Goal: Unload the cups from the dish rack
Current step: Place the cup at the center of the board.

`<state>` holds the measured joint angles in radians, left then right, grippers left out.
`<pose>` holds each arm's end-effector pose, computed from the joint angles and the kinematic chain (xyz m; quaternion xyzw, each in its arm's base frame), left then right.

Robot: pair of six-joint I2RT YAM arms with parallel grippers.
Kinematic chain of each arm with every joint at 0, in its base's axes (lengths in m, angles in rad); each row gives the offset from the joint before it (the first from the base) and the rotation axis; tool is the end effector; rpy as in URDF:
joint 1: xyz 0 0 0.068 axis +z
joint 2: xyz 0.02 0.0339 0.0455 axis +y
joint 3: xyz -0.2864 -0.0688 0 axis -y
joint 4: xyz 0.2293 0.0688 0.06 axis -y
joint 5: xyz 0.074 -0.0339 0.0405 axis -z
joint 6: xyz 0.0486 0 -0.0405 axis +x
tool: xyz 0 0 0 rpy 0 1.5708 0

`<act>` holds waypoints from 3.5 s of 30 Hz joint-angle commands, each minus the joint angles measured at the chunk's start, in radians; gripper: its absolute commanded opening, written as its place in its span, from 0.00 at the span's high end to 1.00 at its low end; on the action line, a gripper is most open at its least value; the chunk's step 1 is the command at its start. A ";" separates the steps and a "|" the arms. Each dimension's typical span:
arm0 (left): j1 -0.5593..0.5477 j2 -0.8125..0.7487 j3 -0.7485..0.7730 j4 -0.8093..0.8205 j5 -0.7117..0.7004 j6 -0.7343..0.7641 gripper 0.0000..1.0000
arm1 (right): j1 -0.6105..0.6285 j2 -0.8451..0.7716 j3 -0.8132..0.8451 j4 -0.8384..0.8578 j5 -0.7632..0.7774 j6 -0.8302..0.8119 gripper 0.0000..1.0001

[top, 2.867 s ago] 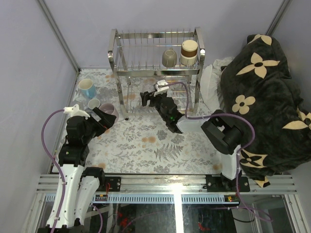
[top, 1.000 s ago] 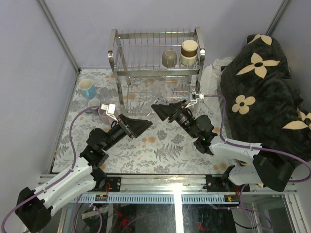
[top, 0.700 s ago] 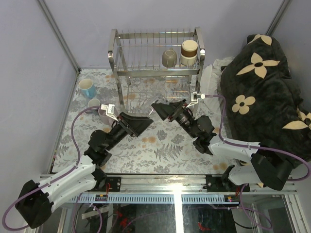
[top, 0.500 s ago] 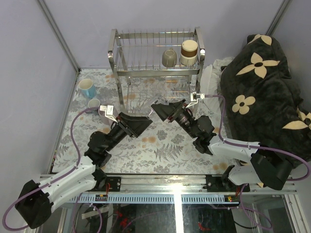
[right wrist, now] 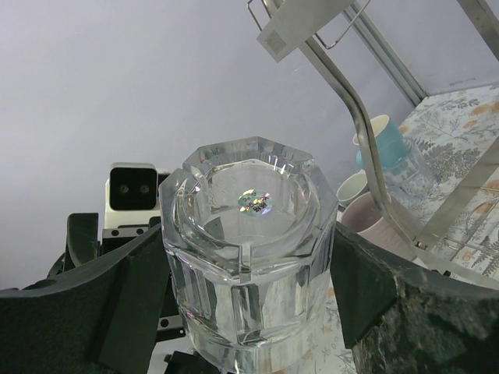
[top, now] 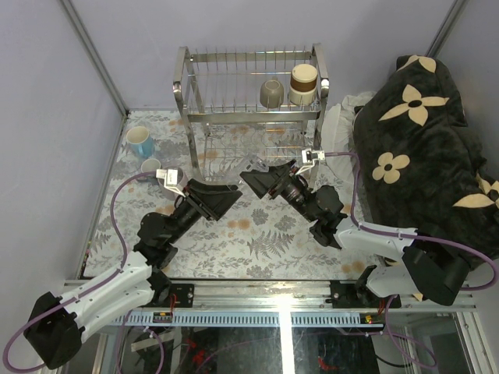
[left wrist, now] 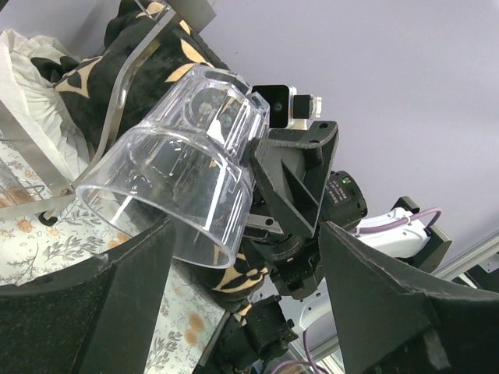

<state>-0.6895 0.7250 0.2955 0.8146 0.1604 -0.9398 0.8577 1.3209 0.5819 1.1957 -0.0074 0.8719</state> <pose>0.1124 -0.1028 0.3083 -0.0036 0.5609 -0.6321 0.5346 0.1758 0.2038 0.3350 0.0006 0.5287 0.6472 0.5492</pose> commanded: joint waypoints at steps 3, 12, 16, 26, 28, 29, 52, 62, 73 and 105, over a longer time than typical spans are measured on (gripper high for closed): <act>-0.007 0.003 0.038 0.068 -0.012 -0.032 0.27 | 0.007 -0.057 0.028 0.058 -0.036 -0.077 1.00; -0.007 0.053 0.009 0.202 -0.007 -0.116 0.33 | 0.007 -0.037 0.013 0.123 -0.076 -0.110 1.00; -0.007 0.048 -0.020 0.270 -0.041 -0.160 0.34 | 0.007 -0.017 0.005 0.162 -0.080 -0.100 1.00; -0.007 0.044 -0.024 0.278 -0.065 -0.190 0.49 | 0.007 0.013 0.007 0.198 -0.094 -0.090 1.00; -0.007 0.054 -0.023 0.281 -0.072 -0.208 0.49 | 0.007 0.012 0.002 0.206 -0.089 -0.091 1.00; -0.007 0.058 -0.026 0.290 -0.078 -0.221 0.49 | 0.007 0.012 -0.001 0.208 -0.088 -0.095 1.00; -0.008 0.092 -0.044 0.325 -0.144 -0.296 0.96 | 0.006 0.047 -0.022 0.278 -0.115 -0.088 1.00; -0.008 0.018 -0.014 0.183 -0.170 -0.237 1.00 | 0.005 -0.006 -0.031 0.205 -0.132 -0.128 0.60; -0.009 -0.032 0.005 0.069 -0.195 -0.189 1.00 | 0.003 -0.130 -0.075 0.063 -0.094 -0.211 0.07; -0.008 -0.235 0.616 -1.660 -0.878 -0.022 1.00 | 0.000 -0.505 -0.185 -0.483 0.076 -0.451 0.00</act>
<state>-0.7048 0.4538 0.8352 -0.6594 -0.5709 -1.0039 0.8619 0.8200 0.3828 0.7105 0.0444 0.4496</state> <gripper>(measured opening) 0.048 0.995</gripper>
